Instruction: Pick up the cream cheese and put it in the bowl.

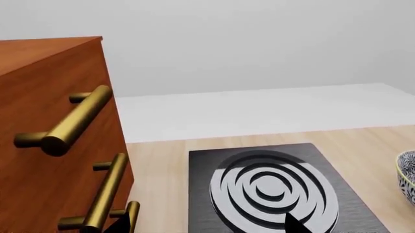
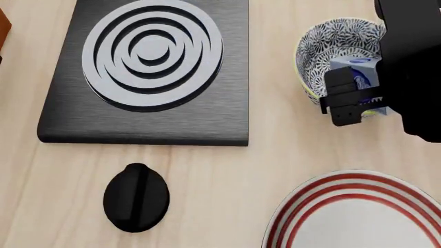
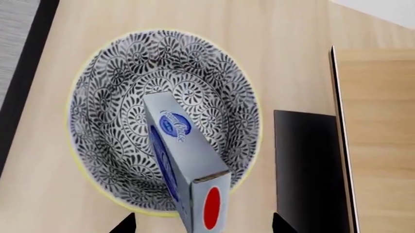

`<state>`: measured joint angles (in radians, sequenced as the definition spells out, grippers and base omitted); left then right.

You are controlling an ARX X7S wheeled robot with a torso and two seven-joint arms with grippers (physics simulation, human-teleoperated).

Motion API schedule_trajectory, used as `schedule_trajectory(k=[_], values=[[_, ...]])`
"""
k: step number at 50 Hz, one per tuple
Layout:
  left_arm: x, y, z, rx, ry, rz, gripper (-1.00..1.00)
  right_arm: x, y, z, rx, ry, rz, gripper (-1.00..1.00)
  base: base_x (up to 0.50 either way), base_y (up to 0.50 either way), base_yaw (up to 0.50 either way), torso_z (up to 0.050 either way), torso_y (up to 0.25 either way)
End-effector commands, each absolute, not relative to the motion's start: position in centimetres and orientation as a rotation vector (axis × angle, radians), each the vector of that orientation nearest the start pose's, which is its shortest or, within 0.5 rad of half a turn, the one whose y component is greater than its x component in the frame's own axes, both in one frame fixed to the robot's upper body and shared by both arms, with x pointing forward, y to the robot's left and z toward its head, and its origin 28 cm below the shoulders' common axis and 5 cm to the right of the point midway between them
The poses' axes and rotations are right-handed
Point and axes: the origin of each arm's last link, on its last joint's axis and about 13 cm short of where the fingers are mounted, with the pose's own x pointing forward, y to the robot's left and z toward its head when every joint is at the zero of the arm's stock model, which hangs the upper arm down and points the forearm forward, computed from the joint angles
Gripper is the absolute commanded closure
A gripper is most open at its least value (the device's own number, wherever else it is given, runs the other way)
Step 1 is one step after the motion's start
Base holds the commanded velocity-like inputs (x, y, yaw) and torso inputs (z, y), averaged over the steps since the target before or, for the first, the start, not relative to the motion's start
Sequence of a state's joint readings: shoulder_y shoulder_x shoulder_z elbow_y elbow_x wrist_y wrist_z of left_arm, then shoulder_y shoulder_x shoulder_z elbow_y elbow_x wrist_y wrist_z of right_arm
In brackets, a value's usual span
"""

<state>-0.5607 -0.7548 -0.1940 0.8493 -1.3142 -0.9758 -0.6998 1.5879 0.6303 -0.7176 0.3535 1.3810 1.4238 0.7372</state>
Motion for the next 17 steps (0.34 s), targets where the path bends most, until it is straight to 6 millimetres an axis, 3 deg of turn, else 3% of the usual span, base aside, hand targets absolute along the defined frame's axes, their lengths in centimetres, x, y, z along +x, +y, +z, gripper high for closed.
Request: schedule_trajectory(k=[1,17], values=[[18.6,26.6,25.2,0.048,-0.218,-0.060,-1.00,31.6,-17.4,33.1,-0.275,0.553,-0.132,-1.00,0.00,0.00,0.00,0.000,0.000],[18.0,26.6,25.6,0.048,-0.232,-0.059,-1.00,28.8,-17.2,36.6,-0.260,0.473,-0.136,-1.00,0.00,0.00,0.00,0.000,0.000]])
